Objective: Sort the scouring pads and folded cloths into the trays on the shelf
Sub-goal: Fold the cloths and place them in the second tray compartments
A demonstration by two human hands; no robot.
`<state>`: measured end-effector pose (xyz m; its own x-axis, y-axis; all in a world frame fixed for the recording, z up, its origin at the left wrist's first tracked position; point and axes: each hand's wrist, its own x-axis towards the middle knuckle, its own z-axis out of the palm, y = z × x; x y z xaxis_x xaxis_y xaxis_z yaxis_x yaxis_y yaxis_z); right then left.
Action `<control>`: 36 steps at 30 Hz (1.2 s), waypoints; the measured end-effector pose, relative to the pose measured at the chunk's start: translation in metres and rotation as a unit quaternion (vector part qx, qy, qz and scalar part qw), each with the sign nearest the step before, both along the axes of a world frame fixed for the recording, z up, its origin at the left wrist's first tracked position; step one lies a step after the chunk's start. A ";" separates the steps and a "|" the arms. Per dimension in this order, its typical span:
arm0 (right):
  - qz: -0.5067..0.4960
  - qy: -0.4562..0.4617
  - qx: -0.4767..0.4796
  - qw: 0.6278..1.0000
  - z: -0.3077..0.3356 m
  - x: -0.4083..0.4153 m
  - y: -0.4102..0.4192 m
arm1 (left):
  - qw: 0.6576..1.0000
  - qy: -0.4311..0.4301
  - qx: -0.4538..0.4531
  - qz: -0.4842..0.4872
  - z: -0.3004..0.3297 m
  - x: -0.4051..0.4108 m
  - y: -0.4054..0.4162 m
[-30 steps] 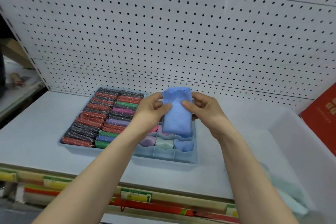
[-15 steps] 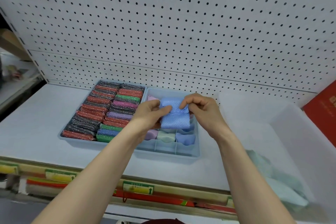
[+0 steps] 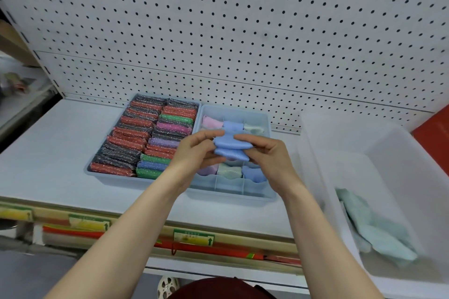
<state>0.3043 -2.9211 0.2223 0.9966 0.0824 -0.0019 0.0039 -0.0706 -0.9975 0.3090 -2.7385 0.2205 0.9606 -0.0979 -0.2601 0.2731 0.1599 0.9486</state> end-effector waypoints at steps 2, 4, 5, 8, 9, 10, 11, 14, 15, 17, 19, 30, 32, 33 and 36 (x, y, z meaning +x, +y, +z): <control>0.003 -0.007 -0.057 0.998 -0.005 -0.001 0.002 | 1.000 0.002 -0.011 -0.012 -0.003 -0.002 0.005; 0.014 0.003 -0.088 0.996 -0.006 -0.004 0.005 | 0.999 -0.015 0.026 -0.013 -0.009 -0.003 0.010; 0.016 0.021 -0.071 0.997 -0.005 -0.005 0.007 | 0.999 -0.025 0.047 -0.013 -0.012 -0.003 0.013; 0.017 0.100 0.031 0.994 -0.003 -0.008 0.013 | 0.996 -0.053 0.063 -0.033 -0.018 -0.005 0.021; 0.029 0.113 0.021 0.993 -0.004 -0.009 0.013 | 0.995 -0.064 0.066 -0.041 -0.019 -0.006 0.023; 0.055 0.119 -0.007 0.991 -0.005 -0.009 0.014 | 0.993 -0.074 0.074 -0.048 -0.020 -0.008 0.025; 0.082 0.122 -0.041 0.988 -0.007 -0.009 0.015 | 0.991 -0.084 0.092 -0.055 -0.020 -0.010 0.027; 0.083 0.126 -0.081 0.985 -0.018 -0.009 0.021 | 0.971 -0.141 0.180 -0.071 -0.028 -0.014 0.034; 0.063 0.121 -0.086 0.987 -0.024 -0.009 0.022 | 0.961 -0.169 0.210 -0.069 -0.032 -0.015 0.039; 0.027 0.095 -0.121 0.988 -0.035 -0.009 0.024 | 0.923 -0.236 0.297 -0.061 -0.040 -0.015 0.050; 0.017 0.075 -0.160 0.984 -0.043 -0.011 0.028 | 0.862 -0.292 0.410 -0.058 -0.050 -0.015 0.063; 0.071 -0.028 -0.451 0.889 -0.065 -0.004 0.065 | 0.781 -0.368 0.498 -0.086 -0.080 -0.019 0.083; 0.098 -0.045 -0.517 0.849 -0.060 0.001 0.073 | 0.781 -0.364 0.499 -0.088 -0.080 -0.020 0.083; 0.109 -0.048 -0.543 0.831 -0.057 0.004 0.078 | 0.782 -0.364 0.499 -0.087 -0.080 -0.020 0.083; 0.137 -0.059 -0.599 0.787 -0.049 0.007 0.083 | 0.782 -0.360 0.501 -0.087 -0.080 -0.020 0.081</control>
